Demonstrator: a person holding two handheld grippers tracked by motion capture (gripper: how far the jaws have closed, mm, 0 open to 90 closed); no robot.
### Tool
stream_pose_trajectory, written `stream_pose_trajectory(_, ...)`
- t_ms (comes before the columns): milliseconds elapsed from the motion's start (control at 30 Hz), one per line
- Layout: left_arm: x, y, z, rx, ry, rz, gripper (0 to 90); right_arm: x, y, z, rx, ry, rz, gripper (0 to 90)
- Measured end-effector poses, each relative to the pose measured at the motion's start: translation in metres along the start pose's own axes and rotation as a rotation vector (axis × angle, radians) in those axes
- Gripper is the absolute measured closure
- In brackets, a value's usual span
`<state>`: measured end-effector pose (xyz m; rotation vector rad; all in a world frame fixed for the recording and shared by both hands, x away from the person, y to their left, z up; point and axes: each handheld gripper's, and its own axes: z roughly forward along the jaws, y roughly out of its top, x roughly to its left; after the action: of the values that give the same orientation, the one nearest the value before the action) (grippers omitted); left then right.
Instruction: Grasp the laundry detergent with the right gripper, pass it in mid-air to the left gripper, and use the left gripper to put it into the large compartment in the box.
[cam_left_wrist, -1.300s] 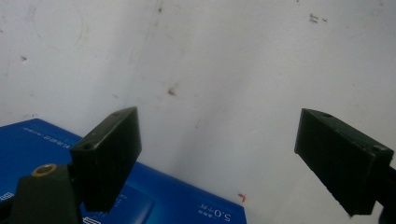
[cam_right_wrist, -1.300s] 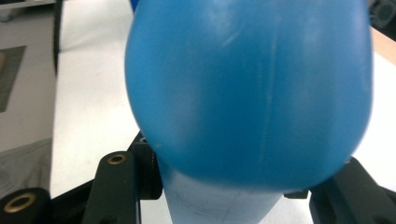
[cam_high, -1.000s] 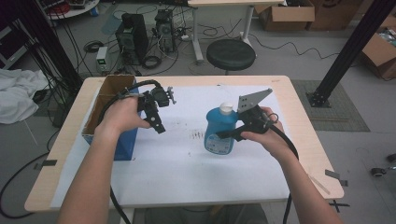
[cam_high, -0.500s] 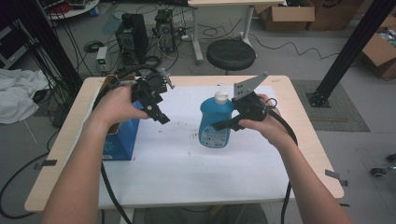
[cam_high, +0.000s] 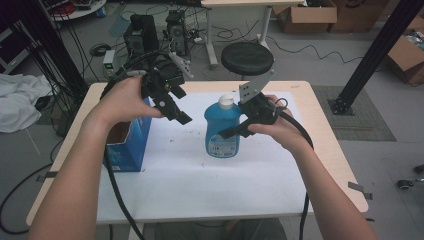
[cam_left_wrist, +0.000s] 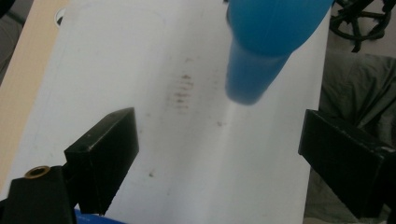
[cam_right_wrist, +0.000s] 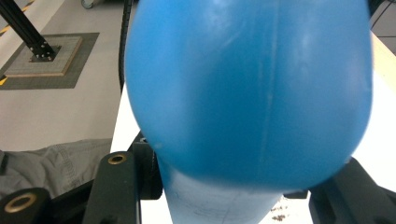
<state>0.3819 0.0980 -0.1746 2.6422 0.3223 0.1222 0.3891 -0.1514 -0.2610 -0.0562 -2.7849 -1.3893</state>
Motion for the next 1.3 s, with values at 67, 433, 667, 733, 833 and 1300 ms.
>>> stream_pose_trajectory(67, -0.002, 0.003, -0.001, 0.000, 0.000, 0.006, 12.0, 0.000, 0.001, 0.001, 0.000, 0.002, -0.003, 46.4)
stream_pose_trajectory(433, -0.015, 0.029, -0.001, 0.004, -0.014, 0.057, 8.3, 0.004, 0.013, 0.010, 0.017, 0.025, -0.029, 46.4)
stream_pose_trajectory(667, -0.019, 0.041, 0.005, 0.026, -0.024, 0.081, 7.6, 0.005, 0.016, 0.015, 0.020, 0.033, -0.041, 46.4)
stream_pose_trajectory(733, -0.020, 0.044, 0.007, 0.033, -0.024, 0.086, 7.4, 0.006, 0.017, 0.016, 0.023, 0.037, -0.043, 46.4)
stream_pose_trajectory(833, -0.022, 0.049, 0.011, 0.051, -0.019, 0.094, 6.3, 0.007, 0.019, 0.018, 0.029, 0.042, -0.049, 46.4)
stream_pose_trajectory(1300, -0.032, 0.063, 0.028, 0.135, -0.009, 0.131, 5.9, 0.008, 0.020, 0.021, 0.041, 0.045, -0.052, 46.4)
